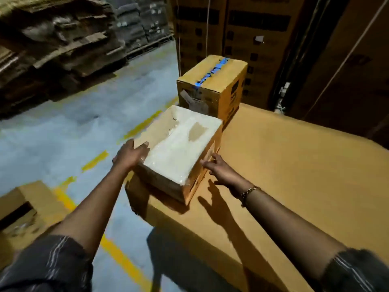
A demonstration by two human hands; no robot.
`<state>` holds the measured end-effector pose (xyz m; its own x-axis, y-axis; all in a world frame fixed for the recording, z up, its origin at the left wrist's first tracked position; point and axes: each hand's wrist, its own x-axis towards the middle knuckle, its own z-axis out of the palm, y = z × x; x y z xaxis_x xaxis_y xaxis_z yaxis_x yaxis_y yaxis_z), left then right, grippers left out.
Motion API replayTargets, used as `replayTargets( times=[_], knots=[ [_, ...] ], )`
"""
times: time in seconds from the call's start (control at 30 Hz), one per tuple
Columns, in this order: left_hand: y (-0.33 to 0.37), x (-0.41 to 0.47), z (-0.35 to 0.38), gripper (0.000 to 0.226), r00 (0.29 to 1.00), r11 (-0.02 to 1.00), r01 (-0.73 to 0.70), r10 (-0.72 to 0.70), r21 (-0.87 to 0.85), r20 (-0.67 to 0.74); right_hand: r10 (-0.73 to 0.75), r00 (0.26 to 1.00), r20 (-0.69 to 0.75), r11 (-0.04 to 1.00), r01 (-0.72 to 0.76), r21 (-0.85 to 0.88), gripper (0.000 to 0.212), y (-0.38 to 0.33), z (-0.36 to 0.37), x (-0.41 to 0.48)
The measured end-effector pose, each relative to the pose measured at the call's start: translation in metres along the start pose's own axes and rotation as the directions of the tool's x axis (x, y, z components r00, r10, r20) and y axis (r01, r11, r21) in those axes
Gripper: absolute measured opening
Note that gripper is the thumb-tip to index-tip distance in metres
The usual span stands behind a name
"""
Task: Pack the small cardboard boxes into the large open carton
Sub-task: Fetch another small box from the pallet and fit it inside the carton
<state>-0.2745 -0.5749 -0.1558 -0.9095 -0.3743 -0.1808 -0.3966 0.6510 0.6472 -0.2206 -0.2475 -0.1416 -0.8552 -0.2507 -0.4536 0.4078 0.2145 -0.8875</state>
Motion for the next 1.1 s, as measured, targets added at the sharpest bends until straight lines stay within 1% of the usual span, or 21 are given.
replayTargets(
  times=[0.07,0.1,0.13,0.17,0.23,0.3,0.33,0.4,0.47,0.53,0.6,0.63,0.7,0.77,0.83,0.87,0.93,1.0,1.07,1.1],
  knots=[
    [0.006,-0.002,-0.001,0.072,1.000,0.999,-0.017,0.016,0.034,0.023,0.008,1.000,-0.014,1.000,-0.007,0.030,0.088,0.001,0.004,0.007],
    [0.021,-0.017,-0.004,0.069,0.998,0.998,-0.052,0.051,0.028,0.041,0.014,0.999,-0.031,0.999,-0.013,0.047,0.083,0.001,0.005,0.008],
    [0.026,-0.021,-0.001,0.071,0.994,0.997,-0.068,0.066,0.020,0.087,0.009,0.998,-0.061,0.998,-0.005,0.067,0.077,0.003,0.004,0.009],
    [0.032,-0.030,0.004,0.073,0.987,0.997,-0.077,0.073,0.022,0.142,-0.005,0.994,-0.109,0.997,0.013,0.077,0.072,0.006,0.001,0.009],
    [0.040,-0.045,0.020,0.070,0.969,0.994,-0.109,0.100,0.026,0.226,-0.023,0.975,-0.221,0.998,0.034,0.046,0.071,0.012,-0.013,0.006],
    [0.047,-0.063,0.041,0.067,0.959,0.986,-0.167,0.159,0.019,0.234,-0.027,0.962,-0.272,0.999,0.033,0.018,0.079,0.025,-0.035,-0.003],
    [0.052,-0.072,0.050,0.064,0.955,0.980,-0.199,0.188,0.025,0.229,-0.018,0.958,-0.285,1.000,0.024,0.016,0.080,0.032,-0.047,-0.011],
    [0.065,-0.087,0.069,0.060,0.945,0.967,-0.251,0.235,0.044,0.228,0.015,0.949,-0.314,1.000,-0.013,0.010,0.070,0.051,-0.074,-0.032],
    [0.084,-0.105,0.088,0.057,0.926,0.959,-0.277,0.252,0.055,0.281,0.041,0.941,-0.336,0.999,-0.042,0.005,0.063,0.072,-0.106,-0.057],
    [0.105,-0.126,0.109,0.061,0.897,0.953,-0.300,0.269,0.037,0.352,0.071,0.933,-0.353,0.996,-0.085,-0.027,0.063,0.081,-0.134,-0.088],
    [0.126,-0.143,0.130,0.073,0.872,0.939,-0.337,0.287,0.063,0.397,0.091,0.924,-0.372,0.989,-0.126,-0.071,0.045,0.078,-0.158,-0.121],
    [0.137,-0.148,0.140,0.078,0.864,0.936,-0.343,0.282,0.078,0.418,0.121,0.918,-0.377,0.985,-0.157,-0.067,0.039,0.074,-0.167,-0.139],
    [0.158,-0.157,0.159,0.086,0.832,0.951,-0.305,0.235,0.059,0.503,0.222,0.896,-0.384,0.962,-0.266,-0.064,0.046,0.077,-0.187,-0.162],
    [0.174,-0.165,0.175,0.091,0.768,0.970,-0.243,0.190,0.003,0.611,0.270,0.881,-0.389,0.945,-0.319,-0.066,0.047,0.080,-0.202,-0.176],
    [0.184,-0.172,0.184,0.081,0.721,0.974,-0.216,0.210,-0.073,0.660,0.271,0.864,-0.424,0.943,-0.326,-0.063,0.047,0.084,-0.212,-0.180],
    [0.187,-0.176,0.186,0.075,0.716,0.971,-0.216,0.231,-0.106,0.659,0.258,0.861,-0.438,0.944,-0.321,-0.076,0.049,0.083,-0.215,-0.183],
    [0.193,-0.182,0.187,0.069,0.718,0.964,-0.219,0.262,-0.149,0.644,0.205,0.861,-0.466,0.952,-0.286,-0.110,0.050,0.082,-0.221,-0.189],
    [0.199,-0.189,0.185,0.066,0.727,0.955,-0.210,0.295,-0.208,0.620,0.120,0.862,-0.492,0.970,-0.207,-0.125,0.041,0.082,-0.229,-0.194],
    [0.208,-0.198,0.182,0.064,0.750,0.930,-0.212,0.351,-0.299,0.560,0.015,0.856,-0.517,0.987,-0.097,-0.131,0.030,0.083,-0.239,-0.198],
    [0.211,-0.202,0.182,0.062,0.760,0.910,-0.218,0.385,-0.352,0.524,-0.041,0.845,-0.533,0.991,-0.033,-0.129,0.029,0.084,-0.244,-0.200]
  ],
)
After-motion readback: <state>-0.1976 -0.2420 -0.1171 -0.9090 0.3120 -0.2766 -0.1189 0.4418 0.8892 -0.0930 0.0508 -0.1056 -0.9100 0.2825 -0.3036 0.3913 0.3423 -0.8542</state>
